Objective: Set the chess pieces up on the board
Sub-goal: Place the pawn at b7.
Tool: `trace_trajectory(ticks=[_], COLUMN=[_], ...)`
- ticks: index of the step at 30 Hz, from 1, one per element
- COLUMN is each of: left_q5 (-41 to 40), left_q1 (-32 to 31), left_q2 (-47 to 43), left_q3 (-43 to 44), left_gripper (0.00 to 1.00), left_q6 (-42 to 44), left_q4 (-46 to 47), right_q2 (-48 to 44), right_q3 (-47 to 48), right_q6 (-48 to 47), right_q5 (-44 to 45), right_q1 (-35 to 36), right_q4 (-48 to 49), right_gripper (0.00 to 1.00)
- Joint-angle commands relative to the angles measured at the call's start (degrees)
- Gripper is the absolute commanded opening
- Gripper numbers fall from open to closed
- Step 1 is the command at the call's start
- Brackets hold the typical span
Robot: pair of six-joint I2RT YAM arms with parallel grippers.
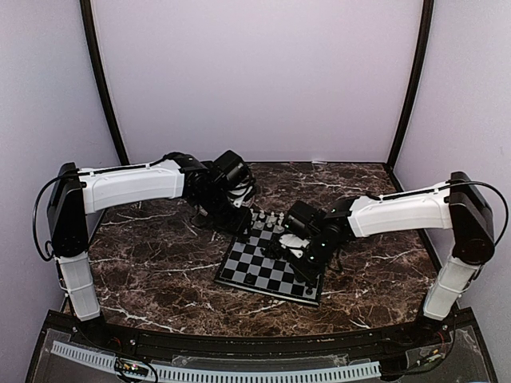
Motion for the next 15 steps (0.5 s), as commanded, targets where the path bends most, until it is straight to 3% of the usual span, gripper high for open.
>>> trace_trajectory(ticks=[1,8,15], left_q5=[0.58,1.60,-2.98], left_q1=[0.43,1.67,2.50], left_q2=[-1.47,-2.14,2.74], left_q3=[-0.09,-1.47,1.02], left_gripper=[0.44,0.46,0.46], left_q6=[0.97,11.07,15.76], left_q4=[-1.07,1.89,-1.96], right_q2=[-1.50,-5.32,-6.15], right_q3=[3.66,7.91,7.73], right_q6=[1.24,2.10,1.67], right_q5=[0.41,-2.47,-2.08], right_q1=[0.08,-1.82,-3.63], right_q4=[-2.72,-4.27,-4.69], right_gripper=[0.21,0.25,0.25])
